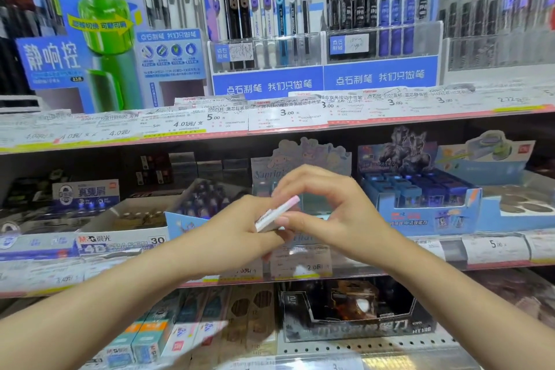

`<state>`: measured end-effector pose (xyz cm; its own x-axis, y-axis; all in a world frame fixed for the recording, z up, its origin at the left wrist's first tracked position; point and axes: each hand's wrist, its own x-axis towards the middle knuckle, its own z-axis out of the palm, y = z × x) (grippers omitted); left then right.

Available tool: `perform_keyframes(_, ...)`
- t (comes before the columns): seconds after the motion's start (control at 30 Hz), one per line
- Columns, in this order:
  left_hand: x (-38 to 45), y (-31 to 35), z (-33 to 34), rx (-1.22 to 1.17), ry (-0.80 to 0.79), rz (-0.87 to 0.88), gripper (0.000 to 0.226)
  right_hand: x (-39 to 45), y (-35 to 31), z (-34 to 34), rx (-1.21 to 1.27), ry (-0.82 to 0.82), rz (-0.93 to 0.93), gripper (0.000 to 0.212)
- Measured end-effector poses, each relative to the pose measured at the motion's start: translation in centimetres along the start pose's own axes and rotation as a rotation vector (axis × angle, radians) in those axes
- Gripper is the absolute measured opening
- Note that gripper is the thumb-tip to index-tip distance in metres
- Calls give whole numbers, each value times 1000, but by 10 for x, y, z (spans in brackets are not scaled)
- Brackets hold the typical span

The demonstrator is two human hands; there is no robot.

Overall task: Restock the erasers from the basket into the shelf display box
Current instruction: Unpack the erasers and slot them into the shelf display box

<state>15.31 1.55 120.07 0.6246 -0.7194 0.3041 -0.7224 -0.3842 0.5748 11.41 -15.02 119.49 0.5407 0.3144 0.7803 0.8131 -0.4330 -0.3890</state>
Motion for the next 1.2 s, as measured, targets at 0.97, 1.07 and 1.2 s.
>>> perform_keyframes(0.97, -2, -36, 0, 677, 143, 176, 57, 7, 45, -28, -275, 144, 282, 30)
perform_keyframes(1.07, 8, -33, 1, 890, 165, 104, 68, 11, 56, -22, -256, 125, 292, 35)
perform_keyframes(1.2, 12, -39, 0, 923, 118, 30, 68, 14, 66, -13, -230, 99, 304, 33)
